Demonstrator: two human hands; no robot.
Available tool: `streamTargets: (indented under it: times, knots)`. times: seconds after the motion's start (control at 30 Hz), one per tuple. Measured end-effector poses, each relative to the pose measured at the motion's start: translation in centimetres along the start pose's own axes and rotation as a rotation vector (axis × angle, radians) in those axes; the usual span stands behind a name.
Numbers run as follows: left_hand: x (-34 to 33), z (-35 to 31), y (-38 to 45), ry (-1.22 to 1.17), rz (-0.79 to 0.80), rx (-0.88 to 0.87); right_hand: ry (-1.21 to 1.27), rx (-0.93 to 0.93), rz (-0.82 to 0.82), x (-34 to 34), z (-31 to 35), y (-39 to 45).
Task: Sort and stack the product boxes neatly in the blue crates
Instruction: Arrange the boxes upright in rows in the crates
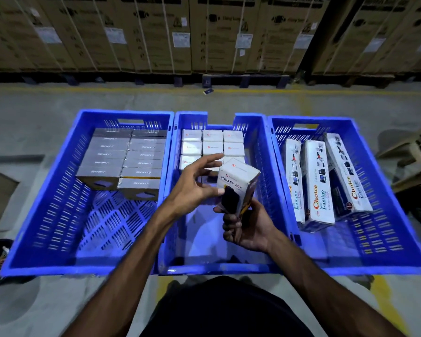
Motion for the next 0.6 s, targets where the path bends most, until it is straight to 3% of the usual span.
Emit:
streamTargets:
  times: [0.23, 0.47, 0.6]
  knots:
    - [0.3, -1.4, 0.5, 0.101, 0.071, 0.007, -0.076, -0.141, 0.045, -0.5, 0.6, -0.3]
    - [0.9, -1.9, 0.4, 0.347, 0.045, 0.043, -0.215, -0.216, -0.118, -1.0, 0.7, 0.3]
    - [3.6, -1.3, 0.2, 0.558, 0.028, 0.044, -0.403, -0.164, -0.369, 0.0, 0.9, 1.1]
Point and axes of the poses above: each hand's wrist, its own y-axis towards the middle knuckle, its own x-axis out of the back of the hand, z = x × y, the point moved 3 cm from there along y, towards the middle knuckle, and after that the axes turned 11 degrees about z, right-handed, at the moved point
